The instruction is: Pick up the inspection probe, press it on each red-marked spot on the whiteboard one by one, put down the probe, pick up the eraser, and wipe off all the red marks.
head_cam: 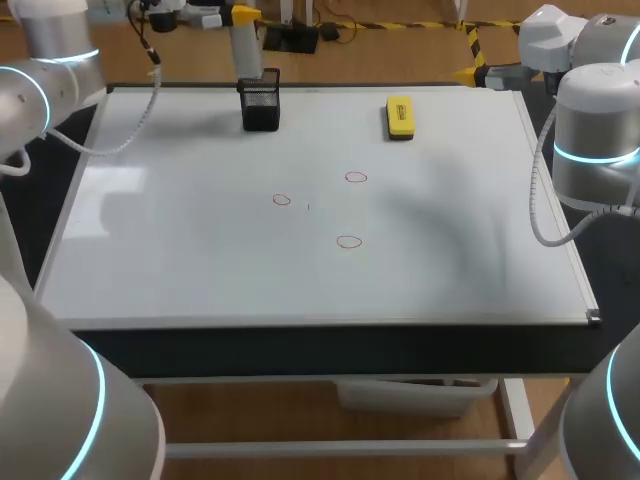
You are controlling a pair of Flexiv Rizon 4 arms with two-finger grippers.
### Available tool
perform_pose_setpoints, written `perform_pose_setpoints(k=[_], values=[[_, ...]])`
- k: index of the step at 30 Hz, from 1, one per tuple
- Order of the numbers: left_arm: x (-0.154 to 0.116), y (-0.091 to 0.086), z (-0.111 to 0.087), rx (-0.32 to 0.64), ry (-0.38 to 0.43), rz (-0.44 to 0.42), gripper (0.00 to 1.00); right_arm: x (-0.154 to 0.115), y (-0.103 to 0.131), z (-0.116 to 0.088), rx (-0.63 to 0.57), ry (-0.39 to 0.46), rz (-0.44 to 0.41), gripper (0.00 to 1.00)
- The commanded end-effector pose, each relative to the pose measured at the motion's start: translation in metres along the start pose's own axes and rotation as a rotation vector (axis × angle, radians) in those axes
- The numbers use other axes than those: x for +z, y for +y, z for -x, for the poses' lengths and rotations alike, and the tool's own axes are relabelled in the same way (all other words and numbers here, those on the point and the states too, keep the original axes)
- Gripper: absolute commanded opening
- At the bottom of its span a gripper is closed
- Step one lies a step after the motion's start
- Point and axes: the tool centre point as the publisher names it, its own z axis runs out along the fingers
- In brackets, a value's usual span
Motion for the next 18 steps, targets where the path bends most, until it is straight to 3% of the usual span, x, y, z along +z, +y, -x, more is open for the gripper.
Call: perform_pose_setpoints(k=[1,18], values=[[-0.014,-0.006,-0.011,0.006,-0.022,0.014,0.00,0.000,0.000,0.001,0.000,0.001,-0.001,1.00],[-0.083,-0.001,-0.040,0.018,-0.109,0.055,0.00,0.000,0.000,0.001,0.000,0.001,-0.001,1.00]])
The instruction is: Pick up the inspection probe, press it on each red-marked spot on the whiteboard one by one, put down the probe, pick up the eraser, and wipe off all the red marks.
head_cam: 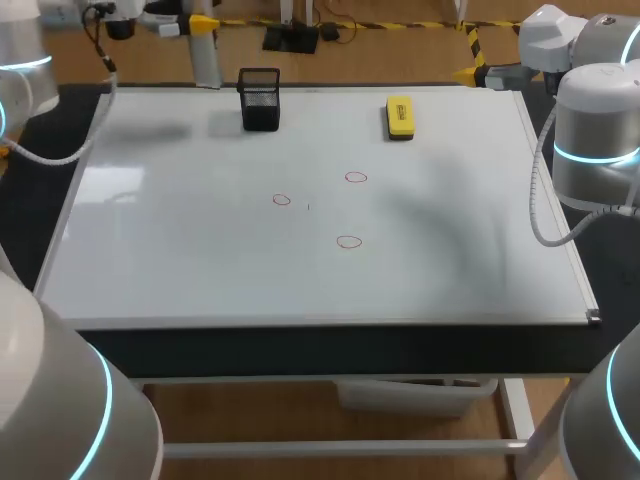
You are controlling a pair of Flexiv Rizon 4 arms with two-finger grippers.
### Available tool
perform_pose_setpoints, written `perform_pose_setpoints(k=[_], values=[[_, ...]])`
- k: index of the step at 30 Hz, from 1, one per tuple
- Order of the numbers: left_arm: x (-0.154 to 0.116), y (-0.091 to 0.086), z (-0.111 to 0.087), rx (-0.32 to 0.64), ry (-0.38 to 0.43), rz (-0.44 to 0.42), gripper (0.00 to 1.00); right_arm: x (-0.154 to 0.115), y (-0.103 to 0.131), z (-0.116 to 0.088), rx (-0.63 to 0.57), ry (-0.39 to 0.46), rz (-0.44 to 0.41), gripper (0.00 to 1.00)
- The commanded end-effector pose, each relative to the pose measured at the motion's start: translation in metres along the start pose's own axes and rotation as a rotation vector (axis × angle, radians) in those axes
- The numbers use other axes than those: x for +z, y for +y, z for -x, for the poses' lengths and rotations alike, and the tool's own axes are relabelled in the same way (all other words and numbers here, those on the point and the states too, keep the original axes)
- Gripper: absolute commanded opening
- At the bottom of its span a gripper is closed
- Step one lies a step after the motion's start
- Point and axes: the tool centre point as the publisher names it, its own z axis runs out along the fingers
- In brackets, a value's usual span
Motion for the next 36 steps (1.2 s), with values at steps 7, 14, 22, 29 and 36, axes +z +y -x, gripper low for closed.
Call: perform_pose_setpoints(k=[7,14,22,29,36], values=[[-0.034,0.006,-0.034,-0.010,-0.131,0.020,0.00,0.000,0.000,0.001,0.000,0.001,-0.001,1.00],[-0.055,0.017,-0.042,-0.026,-0.180,0.028,0.00,0.000,0.000,0.001,0.000,0.001,-0.001,1.00],[-0.064,0.025,-0.048,-0.035,-0.200,0.040,0.00,0.000,0.000,0.001,0.000,0.001,-0.001,1.00],[-0.069,0.026,-0.051,-0.036,-0.211,0.052,0.00,0.000,0.000,0.001,0.000,0.001,-0.001,1.00],[-0.073,0.025,-0.055,-0.037,-0.220,0.060,0.00,0.000,0.000,0.001,0.000,0.001,-0.001,1.00]])
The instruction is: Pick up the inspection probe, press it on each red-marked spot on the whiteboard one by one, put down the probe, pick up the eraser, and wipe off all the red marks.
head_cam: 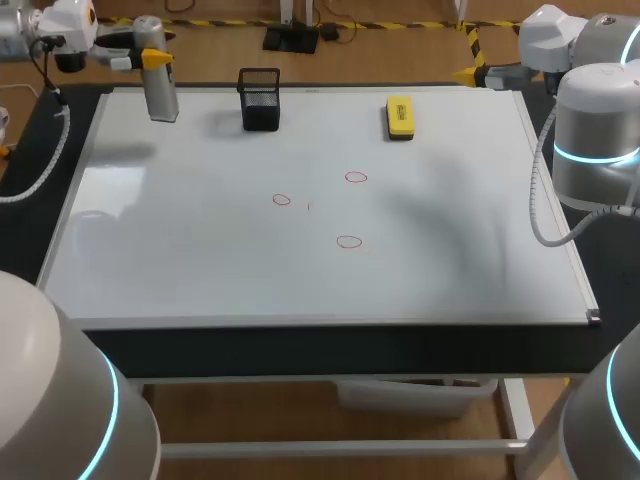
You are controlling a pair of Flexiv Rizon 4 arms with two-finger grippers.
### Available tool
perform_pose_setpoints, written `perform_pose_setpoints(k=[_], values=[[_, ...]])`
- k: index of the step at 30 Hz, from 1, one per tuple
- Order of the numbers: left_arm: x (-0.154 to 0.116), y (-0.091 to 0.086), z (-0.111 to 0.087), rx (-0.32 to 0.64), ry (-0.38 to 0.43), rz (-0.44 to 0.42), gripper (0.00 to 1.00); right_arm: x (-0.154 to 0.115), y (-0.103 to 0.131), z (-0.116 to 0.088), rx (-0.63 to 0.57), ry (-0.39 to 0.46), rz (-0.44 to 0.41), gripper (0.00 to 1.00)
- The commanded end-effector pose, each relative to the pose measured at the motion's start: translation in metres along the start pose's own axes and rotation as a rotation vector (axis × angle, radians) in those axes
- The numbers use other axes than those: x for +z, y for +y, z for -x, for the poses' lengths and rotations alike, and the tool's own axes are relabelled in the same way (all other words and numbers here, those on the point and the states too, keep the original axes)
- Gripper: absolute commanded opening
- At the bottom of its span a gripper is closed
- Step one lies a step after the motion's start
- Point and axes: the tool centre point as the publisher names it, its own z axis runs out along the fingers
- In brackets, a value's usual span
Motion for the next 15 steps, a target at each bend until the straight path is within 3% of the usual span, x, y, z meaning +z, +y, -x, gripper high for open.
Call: perform_pose_setpoints(k=[1,15], values=[[0.000,-0.004,-0.010,-0.001,-0.175,0.011,0.00,0.000,0.000,0.001,0.000,0.001,-0.001,1.00],[-0.004,-0.002,-0.024,-0.013,-0.185,0.023,0.00,0.000,0.000,0.001,0.000,0.001,-0.001,1.00]])
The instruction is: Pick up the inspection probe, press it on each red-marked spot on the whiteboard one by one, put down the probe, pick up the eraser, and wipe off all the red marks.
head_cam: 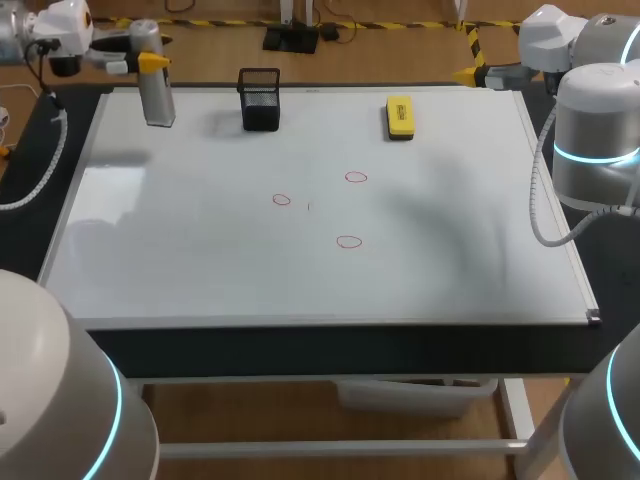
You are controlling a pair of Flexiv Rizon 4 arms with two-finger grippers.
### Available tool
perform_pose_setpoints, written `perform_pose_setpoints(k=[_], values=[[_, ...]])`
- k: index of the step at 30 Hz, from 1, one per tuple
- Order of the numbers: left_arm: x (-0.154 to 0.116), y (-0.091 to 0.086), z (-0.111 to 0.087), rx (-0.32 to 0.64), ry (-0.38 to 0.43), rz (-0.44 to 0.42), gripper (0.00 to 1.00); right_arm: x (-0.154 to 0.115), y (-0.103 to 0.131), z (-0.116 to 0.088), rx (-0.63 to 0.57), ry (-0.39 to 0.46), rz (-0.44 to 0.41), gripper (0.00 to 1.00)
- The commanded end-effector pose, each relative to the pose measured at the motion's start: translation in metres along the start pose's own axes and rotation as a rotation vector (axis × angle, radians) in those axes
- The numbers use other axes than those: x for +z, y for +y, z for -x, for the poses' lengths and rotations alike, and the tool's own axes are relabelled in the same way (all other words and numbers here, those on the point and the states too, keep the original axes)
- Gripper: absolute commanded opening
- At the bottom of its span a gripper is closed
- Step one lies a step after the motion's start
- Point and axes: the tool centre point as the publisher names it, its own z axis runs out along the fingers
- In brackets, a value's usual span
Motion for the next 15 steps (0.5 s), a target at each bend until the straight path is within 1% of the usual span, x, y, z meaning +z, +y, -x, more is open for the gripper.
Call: perform_pose_setpoints(k=[1,4,15], values=[[0.0012,-0.0021,-0.0112,-0.001,-0.170,0.009,0.00,0.0002,0.0000,0.0005,0.000,0.001,-0.001,1.00],[0.0012,-0.0033,-0.0144,-0.004,-0.168,0.009,0.00,0.0002,0.0000,0.0005,0.000,0.001,-0.001,1.00],[0.0012,-0.0033,-0.0144,-0.004,-0.168,0.009,0.00,0.0002,0.0000,0.0005,0.000,0.001,-0.001,1.00]])
